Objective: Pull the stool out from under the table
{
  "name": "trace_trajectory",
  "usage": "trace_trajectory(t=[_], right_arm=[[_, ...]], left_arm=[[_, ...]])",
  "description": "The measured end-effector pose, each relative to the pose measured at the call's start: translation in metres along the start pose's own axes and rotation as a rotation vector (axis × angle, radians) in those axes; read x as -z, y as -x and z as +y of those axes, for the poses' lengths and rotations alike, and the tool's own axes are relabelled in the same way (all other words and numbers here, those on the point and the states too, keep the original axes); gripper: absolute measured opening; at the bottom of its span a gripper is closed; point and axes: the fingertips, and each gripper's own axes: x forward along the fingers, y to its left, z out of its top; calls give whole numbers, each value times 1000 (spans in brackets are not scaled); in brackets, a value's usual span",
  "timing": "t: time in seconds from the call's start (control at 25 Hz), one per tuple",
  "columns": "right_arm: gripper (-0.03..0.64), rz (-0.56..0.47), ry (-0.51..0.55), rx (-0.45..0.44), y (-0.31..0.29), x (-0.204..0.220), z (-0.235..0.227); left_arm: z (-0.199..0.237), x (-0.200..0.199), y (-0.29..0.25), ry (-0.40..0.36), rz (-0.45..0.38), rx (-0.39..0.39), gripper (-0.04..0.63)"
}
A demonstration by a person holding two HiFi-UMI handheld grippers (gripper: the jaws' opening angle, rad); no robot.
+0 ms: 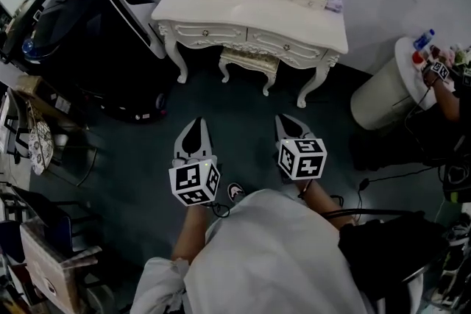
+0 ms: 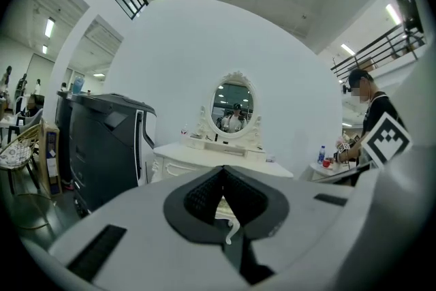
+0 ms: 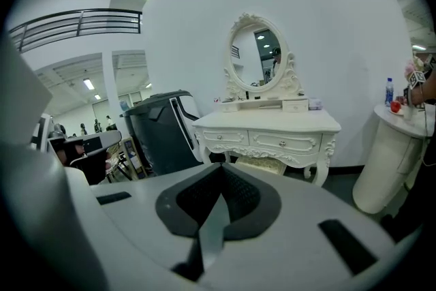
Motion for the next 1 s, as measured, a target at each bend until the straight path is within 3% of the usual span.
trace_trajectory(t=[0.32,1.0], right_arm=[[0,-1,-39,69,-13,-3,-2],[0,65,-65,94,-28,15,4]], left_arm=[[16,0,-18,7,10,50,8],[26,16,-29,9,66,74,8]])
